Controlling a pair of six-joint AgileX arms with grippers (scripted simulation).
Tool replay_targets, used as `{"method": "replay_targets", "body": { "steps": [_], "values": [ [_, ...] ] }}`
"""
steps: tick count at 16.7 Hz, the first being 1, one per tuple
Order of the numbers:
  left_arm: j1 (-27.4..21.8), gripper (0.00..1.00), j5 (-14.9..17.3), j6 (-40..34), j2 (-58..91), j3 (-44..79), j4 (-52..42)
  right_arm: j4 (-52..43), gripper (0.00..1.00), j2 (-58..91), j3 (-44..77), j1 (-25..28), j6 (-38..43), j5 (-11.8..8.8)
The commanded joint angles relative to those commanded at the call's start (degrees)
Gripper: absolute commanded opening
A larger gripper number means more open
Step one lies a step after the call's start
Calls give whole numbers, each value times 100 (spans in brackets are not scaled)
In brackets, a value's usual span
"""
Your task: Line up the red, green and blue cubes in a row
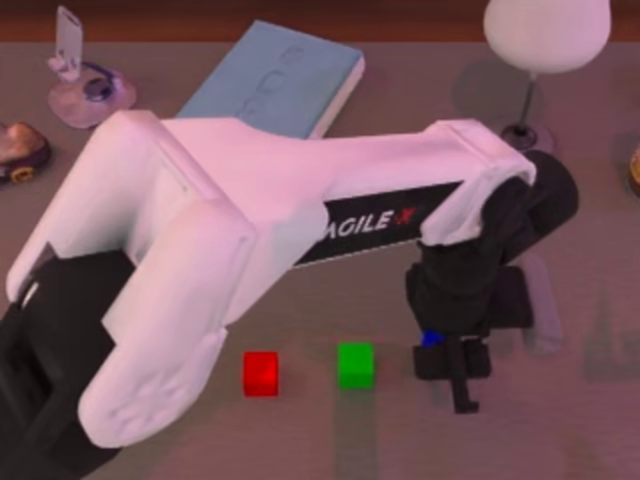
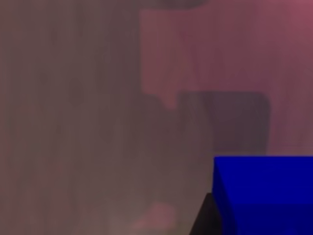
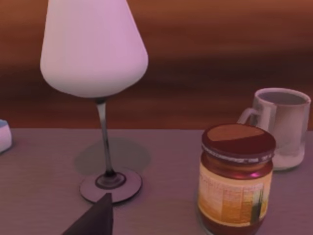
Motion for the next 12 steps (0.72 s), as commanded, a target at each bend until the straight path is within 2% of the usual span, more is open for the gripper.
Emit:
{"method": "replay_targets", "body": {
  "steps": [7,12],
  "values": [
    [0,98,0,0,0,0,0,0,100,0,0,0,0,0],
    [0,100,0,0,0,0,0,0,100,0,0,0,0,0]
  ]
}}
